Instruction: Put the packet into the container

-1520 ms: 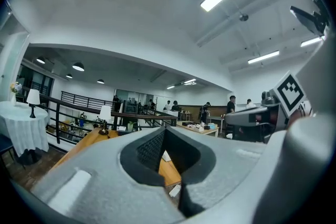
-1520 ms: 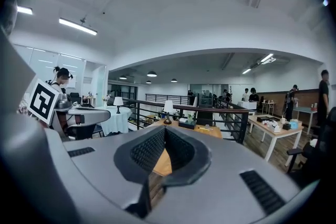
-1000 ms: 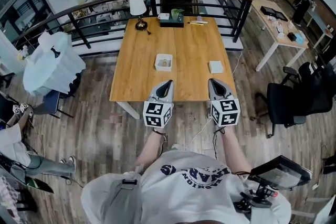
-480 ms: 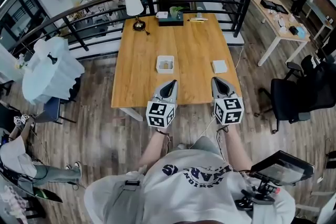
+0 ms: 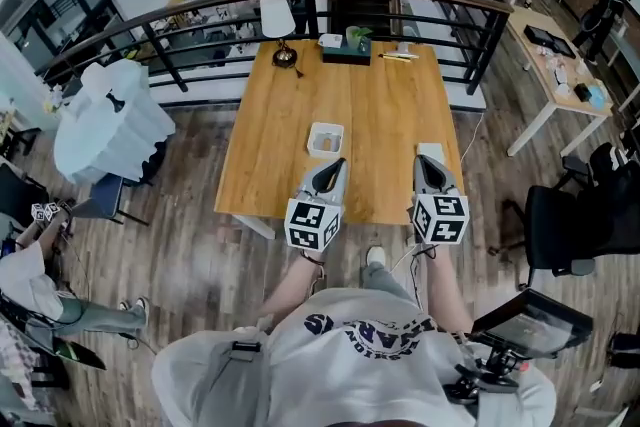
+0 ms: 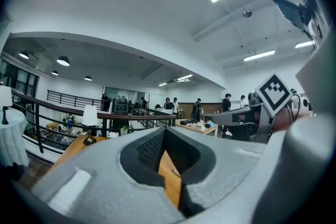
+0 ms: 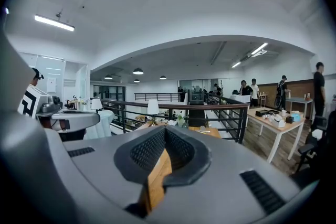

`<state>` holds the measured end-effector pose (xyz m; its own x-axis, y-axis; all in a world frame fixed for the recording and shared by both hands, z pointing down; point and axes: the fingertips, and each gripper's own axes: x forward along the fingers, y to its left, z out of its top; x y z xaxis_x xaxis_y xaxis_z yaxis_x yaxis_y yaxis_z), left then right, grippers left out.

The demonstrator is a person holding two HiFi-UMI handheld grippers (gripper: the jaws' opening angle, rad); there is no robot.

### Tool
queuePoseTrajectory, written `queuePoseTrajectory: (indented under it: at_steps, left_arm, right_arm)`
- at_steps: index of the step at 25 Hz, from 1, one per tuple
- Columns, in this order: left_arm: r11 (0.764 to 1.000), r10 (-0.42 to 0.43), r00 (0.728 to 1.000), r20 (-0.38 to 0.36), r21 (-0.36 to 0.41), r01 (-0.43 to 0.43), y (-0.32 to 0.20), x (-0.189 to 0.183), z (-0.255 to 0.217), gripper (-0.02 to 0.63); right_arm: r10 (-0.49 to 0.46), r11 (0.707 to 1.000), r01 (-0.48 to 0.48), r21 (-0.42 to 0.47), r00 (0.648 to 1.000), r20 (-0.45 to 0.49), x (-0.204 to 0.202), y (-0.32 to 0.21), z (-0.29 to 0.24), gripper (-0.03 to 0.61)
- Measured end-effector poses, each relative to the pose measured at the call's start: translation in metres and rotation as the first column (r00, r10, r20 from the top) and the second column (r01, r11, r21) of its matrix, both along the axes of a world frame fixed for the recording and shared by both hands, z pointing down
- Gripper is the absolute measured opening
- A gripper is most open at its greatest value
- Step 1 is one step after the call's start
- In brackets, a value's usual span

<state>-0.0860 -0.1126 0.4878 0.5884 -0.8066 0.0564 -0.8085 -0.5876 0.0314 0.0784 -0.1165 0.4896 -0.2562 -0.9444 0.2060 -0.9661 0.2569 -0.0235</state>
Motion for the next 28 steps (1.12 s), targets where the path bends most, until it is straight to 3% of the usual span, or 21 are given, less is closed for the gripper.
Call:
queuePoseTrajectory:
  at_steps: [9,18,28]
  left_arm:
    - [0.999,-0.028,1.000,-0.008,0.028,0.028,-0.079,0.039,-0.007,0.003]
    - [0.998,-0.052,0.998,-0.018,0.029,0.053,-0.151,0.075,-0.008,0.003]
    - [0.992,-0.128,0.992,0.003,0.019,0.128,-0.203,0.090,-0.004,0.003]
  right_arm:
    - [-0.016,0.999,0.016,0.036,1.000,-0.003,0.044,-0.093,-0.010,0.008]
    - [-0.061,0.998,0.061,0.015,0.998,0.022,0.076,-0.177,-0.002,0.008]
    - [-0.152,0.988,0.150,0.040,0.987,0.045,0.103,-0.239,-0.010,0.008]
